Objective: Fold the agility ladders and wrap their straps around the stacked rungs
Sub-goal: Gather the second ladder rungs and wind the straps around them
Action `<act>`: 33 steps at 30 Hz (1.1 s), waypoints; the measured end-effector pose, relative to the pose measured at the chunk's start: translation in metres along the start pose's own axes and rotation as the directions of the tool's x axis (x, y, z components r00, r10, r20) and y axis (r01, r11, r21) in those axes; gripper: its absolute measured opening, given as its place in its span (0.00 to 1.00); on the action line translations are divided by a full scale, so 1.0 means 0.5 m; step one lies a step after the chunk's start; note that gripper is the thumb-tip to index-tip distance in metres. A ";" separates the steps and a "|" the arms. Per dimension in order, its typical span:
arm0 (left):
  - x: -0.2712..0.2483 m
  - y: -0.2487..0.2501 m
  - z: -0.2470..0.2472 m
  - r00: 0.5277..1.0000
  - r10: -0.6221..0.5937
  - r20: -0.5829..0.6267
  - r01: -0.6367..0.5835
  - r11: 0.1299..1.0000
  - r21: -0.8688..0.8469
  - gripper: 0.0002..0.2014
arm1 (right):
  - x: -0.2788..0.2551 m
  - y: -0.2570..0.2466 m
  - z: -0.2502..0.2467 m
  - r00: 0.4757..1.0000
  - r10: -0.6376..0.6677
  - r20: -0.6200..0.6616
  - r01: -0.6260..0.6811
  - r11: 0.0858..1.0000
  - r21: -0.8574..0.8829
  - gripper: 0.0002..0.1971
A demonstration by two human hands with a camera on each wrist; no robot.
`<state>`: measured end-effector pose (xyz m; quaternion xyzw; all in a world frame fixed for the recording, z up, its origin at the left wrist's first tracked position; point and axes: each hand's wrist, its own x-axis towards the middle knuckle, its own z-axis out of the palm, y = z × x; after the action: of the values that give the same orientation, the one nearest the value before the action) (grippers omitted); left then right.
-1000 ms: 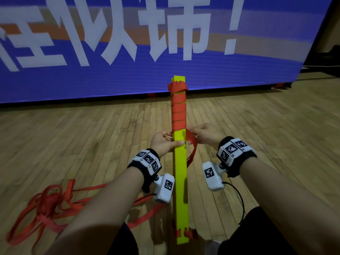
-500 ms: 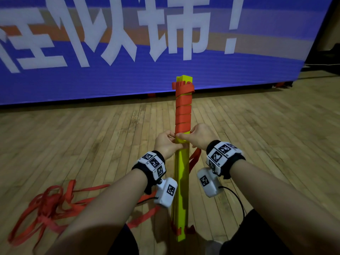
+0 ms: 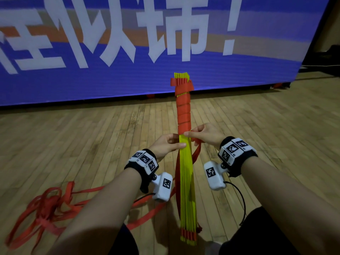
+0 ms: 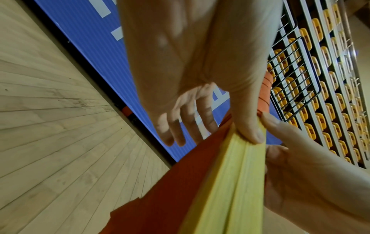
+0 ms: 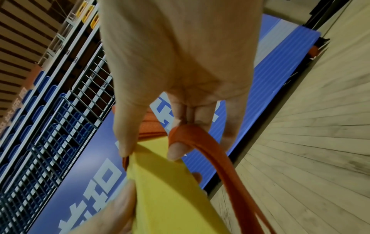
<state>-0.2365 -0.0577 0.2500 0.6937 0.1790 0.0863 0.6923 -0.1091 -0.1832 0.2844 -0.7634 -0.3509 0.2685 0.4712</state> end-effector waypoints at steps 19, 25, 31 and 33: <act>0.006 0.001 0.018 0.956 0.072 -0.284 -0.057 0.997 0.060 0.17 | 0.004 -0.001 0.009 0.997 -0.080 0.019 0.080 0.997 -0.018 0.13; 0.011 0.001 0.016 0.959 0.082 -0.270 -0.063 0.995 0.078 0.16 | 0.006 -0.001 0.016 0.995 -0.091 -0.038 0.089 0.995 -0.052 0.15; 0.009 0.003 0.007 0.986 0.046 -0.158 -0.047 0.999 -0.001 0.16 | 0.005 -0.003 0.017 0.995 -0.053 -0.080 0.048 0.997 -0.060 0.16; 0.001 0.010 0.004 0.999 0.022 -0.046 -0.026 0.996 -0.081 0.16 | 0.000 -0.005 0.008 0.995 -0.048 -0.088 0.044 0.998 -0.043 0.15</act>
<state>-0.2347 -0.0591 0.2548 0.6648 0.1827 0.1176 0.7148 -0.1129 -0.1804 0.2849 -0.7760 -0.3524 0.2159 0.4765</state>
